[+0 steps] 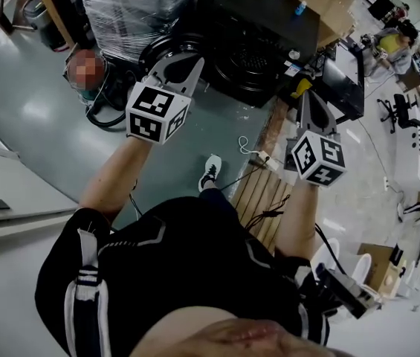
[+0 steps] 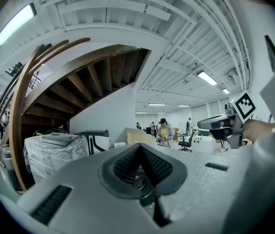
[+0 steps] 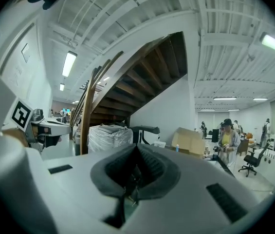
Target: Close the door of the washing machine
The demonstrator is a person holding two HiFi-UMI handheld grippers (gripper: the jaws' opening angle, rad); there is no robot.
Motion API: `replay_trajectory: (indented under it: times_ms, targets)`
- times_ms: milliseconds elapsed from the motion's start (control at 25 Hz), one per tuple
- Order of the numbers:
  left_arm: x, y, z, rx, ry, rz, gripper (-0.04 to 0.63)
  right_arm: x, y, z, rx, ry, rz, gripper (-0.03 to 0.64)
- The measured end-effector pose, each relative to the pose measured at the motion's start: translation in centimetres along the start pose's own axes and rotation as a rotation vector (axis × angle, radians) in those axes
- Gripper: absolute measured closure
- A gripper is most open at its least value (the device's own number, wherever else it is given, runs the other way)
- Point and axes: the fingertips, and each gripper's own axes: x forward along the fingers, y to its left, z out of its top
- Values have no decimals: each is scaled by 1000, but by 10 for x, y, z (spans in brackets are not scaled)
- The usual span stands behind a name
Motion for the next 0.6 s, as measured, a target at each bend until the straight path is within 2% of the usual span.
replay_trajectory:
  times_ms: [200, 400, 600]
  targets:
    - [34, 20, -3, -13, 2, 17, 594, 44, -15, 2, 10, -23, 34, 612]
    - [86, 46, -8, -41, 49, 59, 593, 94, -45, 4, 70, -31, 53, 612]
    - [132, 63, 3, -25, 28, 86, 594, 142, -75, 12, 88, -44, 75, 612]
